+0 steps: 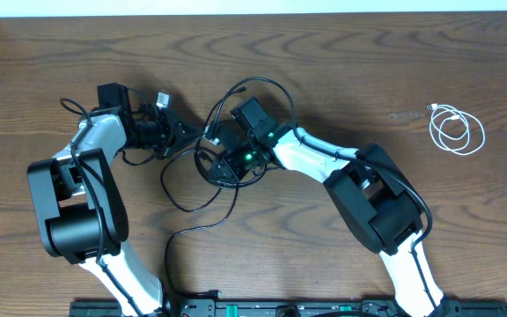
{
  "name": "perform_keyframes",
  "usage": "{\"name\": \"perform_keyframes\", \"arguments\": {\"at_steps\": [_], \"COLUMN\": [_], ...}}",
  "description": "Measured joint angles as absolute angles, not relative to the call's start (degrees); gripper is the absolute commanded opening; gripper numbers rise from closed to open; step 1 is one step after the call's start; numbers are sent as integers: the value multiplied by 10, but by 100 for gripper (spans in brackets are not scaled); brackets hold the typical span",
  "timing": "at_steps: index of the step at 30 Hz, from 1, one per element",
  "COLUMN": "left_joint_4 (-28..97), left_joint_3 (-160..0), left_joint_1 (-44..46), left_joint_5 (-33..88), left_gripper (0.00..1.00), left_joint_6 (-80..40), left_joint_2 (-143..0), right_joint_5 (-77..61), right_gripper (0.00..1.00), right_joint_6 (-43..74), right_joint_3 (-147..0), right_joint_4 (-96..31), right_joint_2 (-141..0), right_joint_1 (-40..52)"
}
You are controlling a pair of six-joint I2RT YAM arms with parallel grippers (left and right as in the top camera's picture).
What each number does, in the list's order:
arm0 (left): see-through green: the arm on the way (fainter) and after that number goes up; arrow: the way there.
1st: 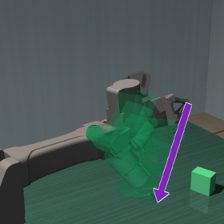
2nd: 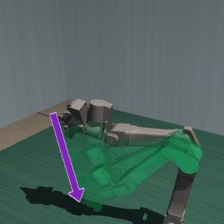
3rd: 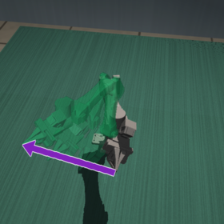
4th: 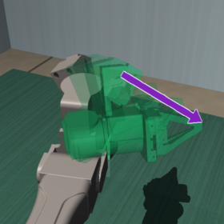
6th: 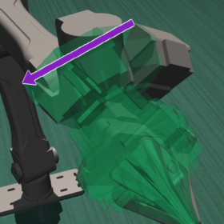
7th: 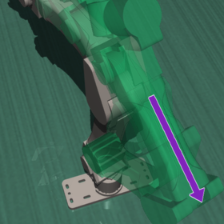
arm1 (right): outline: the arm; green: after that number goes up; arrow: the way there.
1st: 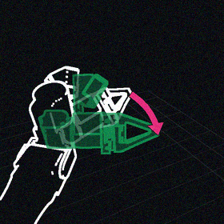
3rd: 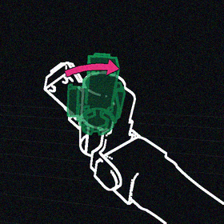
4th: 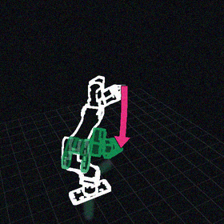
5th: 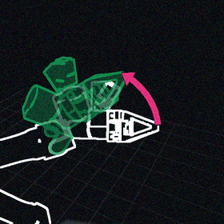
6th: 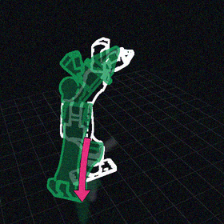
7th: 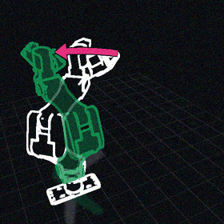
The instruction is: Untangle cables
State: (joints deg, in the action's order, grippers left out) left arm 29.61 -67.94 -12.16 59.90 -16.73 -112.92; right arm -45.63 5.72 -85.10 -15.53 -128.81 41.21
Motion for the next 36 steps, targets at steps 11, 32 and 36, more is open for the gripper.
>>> {"name": "perform_keyframes", "arguments": {"at_steps": [11,32,36], "left_joint_4": [302,331,331], "left_joint_3": [-679,-680,-680], "left_joint_1": [-122,-48,-48], "left_joint_5": [490,343,344], "left_gripper": [17,17,22], "left_joint_6": [-174,-215,-223], "left_joint_2": [-1129,-1127,-1126], "right_joint_5": [-436,-415,-415], "right_gripper": [36,39,37], "right_joint_6": [58,77,77], "right_joint_3": [-851,-851,-851], "right_joint_4": [-160,-162,-162], "right_joint_2": [-1288,-1288,-1288], "right_joint_1": [412,393,393]}}
